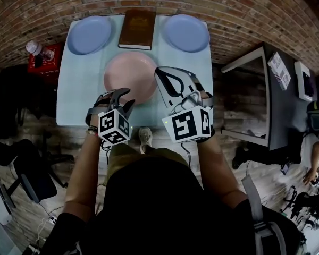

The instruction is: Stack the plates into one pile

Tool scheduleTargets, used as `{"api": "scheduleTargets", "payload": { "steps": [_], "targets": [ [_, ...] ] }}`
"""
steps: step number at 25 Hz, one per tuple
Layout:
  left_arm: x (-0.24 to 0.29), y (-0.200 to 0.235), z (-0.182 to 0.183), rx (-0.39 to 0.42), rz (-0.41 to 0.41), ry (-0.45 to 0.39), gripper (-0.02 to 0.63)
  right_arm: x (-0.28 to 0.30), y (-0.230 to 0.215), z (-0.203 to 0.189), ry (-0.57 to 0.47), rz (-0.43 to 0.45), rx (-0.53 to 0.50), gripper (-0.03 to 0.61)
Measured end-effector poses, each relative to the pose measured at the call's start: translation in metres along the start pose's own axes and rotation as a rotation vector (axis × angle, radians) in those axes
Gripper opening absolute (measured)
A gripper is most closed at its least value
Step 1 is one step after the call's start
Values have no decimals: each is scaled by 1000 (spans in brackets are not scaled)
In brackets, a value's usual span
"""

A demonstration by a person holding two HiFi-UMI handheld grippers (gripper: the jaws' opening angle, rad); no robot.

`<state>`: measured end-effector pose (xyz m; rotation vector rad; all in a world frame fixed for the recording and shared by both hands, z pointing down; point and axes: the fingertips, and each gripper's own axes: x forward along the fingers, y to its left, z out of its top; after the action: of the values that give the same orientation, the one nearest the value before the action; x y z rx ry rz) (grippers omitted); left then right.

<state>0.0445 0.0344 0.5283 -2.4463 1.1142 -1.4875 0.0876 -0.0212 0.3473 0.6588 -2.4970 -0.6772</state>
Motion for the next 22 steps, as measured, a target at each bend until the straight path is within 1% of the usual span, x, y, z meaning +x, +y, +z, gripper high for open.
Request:
{"api": "scheduleTargets", "payload": {
  "steps": [4, 9, 13, 17, 22],
  "targets": [
    [21, -20, -11, 21, -49, 51, 166, -3, -3, -11, 16, 3, 6, 34],
    [34, -38, -26, 34, -93, 91, 169, -4, -1, -13, 20, 3, 9, 34],
    [46, -49, -41, 39, -109, 142, 169, -6, 5, -20, 33, 13, 17, 34],
    [60, -53, -51, 52, -130, 170, 169, -6, 10, -26, 47, 22, 19, 34],
    [72, -48, -58, 82, -118, 195, 169, -6, 14, -26, 58, 25, 13, 34]
  ]
}}
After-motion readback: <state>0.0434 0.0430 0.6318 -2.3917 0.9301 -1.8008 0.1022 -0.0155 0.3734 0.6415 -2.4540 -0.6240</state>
